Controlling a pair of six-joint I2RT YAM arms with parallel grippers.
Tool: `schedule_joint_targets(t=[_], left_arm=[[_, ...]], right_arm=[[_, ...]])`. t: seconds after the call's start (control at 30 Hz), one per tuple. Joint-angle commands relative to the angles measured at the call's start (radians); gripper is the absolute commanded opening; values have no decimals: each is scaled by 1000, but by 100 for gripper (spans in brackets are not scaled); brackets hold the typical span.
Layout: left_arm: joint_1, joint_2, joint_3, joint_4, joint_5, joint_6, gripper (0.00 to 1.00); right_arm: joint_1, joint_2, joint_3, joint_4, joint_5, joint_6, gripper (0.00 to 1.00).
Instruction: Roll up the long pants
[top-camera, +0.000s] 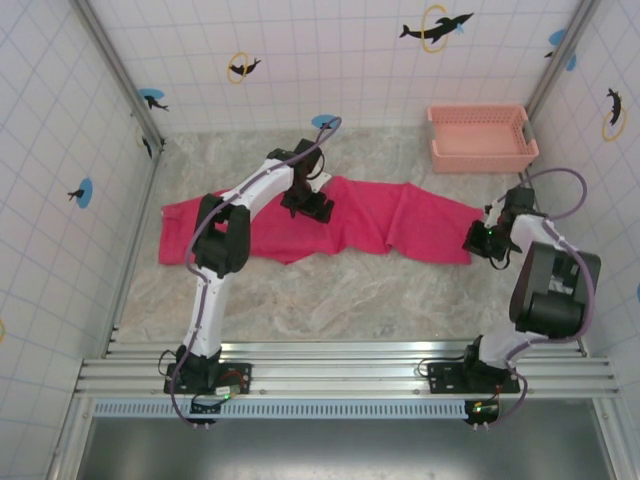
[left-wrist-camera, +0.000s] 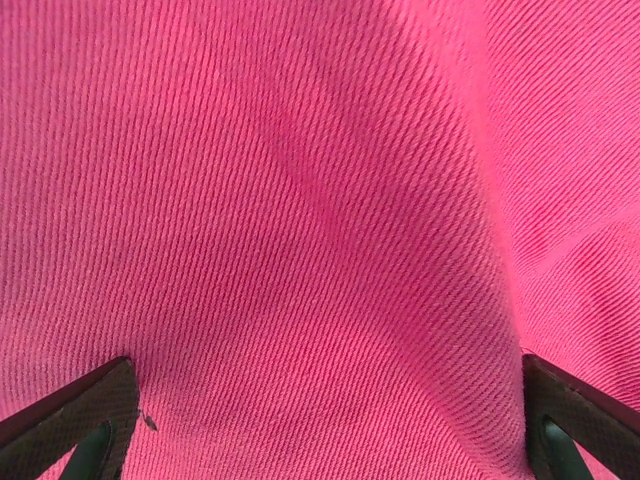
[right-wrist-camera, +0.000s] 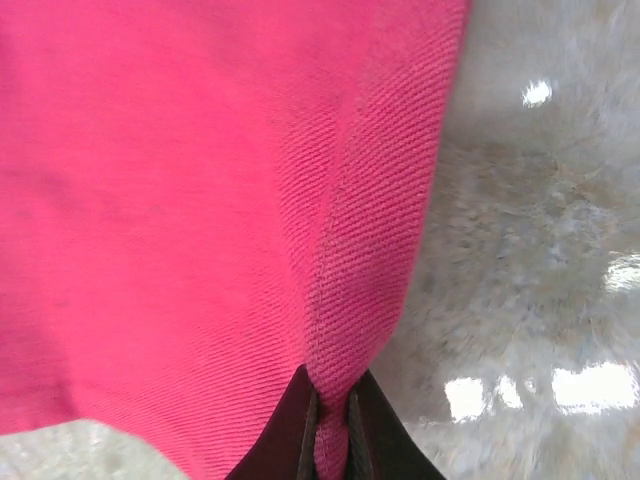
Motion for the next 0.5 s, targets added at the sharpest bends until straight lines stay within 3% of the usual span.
schedule_joint_targets(t=[0.0,0.17,0.47], left_arm=[[17,-47,-12,-49,-16,38,97],[28,-54,0,-55,-10,43,98],[27,-40,37,-96,61,43,98]], right_arm=[[41,-225,9,-22,144,75,0],[87,-428,134,-140,311,101,0],[113,-438,375,-247,397,75,0]])
